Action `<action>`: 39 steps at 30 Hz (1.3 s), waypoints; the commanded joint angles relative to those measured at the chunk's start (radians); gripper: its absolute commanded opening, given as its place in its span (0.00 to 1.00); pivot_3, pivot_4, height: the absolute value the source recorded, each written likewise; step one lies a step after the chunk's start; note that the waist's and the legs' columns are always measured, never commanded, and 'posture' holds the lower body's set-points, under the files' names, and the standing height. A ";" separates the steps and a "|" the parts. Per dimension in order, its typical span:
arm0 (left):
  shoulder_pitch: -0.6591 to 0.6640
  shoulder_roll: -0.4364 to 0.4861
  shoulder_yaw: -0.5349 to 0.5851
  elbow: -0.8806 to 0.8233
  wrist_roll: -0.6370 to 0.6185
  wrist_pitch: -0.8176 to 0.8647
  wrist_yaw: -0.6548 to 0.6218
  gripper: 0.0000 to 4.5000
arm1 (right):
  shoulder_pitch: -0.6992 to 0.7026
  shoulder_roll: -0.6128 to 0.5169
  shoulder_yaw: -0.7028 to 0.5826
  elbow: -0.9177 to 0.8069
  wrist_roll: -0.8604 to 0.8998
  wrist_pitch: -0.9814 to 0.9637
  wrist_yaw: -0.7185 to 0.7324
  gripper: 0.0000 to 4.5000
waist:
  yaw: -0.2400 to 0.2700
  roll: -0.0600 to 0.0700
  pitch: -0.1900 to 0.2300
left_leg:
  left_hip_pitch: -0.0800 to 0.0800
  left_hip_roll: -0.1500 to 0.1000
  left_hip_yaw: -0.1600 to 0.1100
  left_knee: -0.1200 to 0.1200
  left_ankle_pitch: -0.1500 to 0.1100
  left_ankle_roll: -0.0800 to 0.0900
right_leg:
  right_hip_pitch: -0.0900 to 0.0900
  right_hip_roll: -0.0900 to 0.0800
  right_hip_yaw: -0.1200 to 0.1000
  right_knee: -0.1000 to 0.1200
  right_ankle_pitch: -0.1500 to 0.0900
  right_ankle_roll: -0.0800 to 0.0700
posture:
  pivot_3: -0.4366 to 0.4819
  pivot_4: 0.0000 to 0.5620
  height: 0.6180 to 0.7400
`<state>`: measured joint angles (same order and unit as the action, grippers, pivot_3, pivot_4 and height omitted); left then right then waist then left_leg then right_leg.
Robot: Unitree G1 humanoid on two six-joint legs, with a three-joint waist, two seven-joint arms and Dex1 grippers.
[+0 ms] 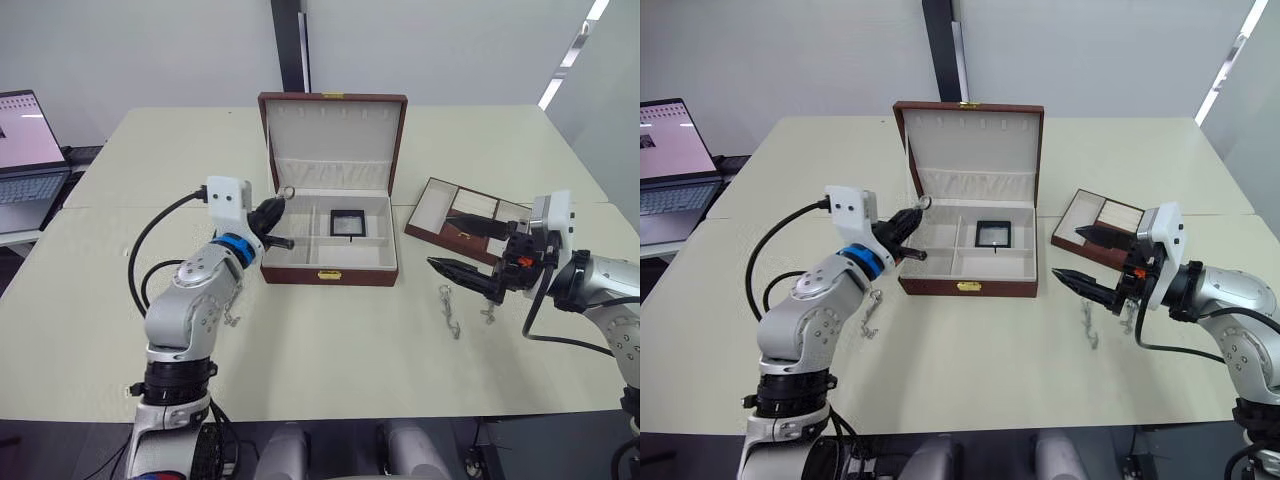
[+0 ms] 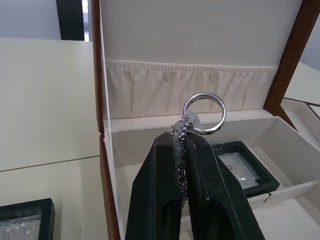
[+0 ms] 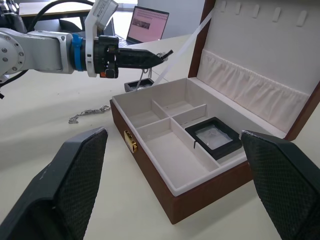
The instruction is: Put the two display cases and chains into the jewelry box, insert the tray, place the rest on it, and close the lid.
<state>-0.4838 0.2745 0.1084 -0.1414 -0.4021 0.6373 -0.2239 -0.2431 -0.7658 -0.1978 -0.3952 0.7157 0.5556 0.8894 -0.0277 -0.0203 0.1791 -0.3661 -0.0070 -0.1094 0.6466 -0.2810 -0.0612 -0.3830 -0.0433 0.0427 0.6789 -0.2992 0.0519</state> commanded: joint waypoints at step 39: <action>-0.156 -0.096 -0.010 0.291 0.122 -0.175 -0.017 0.81 | 0.030 -0.014 -0.056 -0.071 0.029 0.027 -0.048 1.00 | -0.001 -0.001 0.001 | 0.000 0.000 0.000 0.000 0.000 0.000 | -0.001 0.000 0.000 0.000 0.000 0.000 | 0.48 0.27 1.00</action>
<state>-0.6379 0.1800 0.0930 0.1943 -0.2715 0.4721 -0.2316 -0.2060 -0.7677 -0.2255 -0.4376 0.7288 0.5863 0.8362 -0.0284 -0.0212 0.1797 -0.3666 -0.0072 -0.1093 0.6465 -0.2809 -0.0614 -0.3837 -0.0435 0.0429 0.6788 -0.2992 0.0520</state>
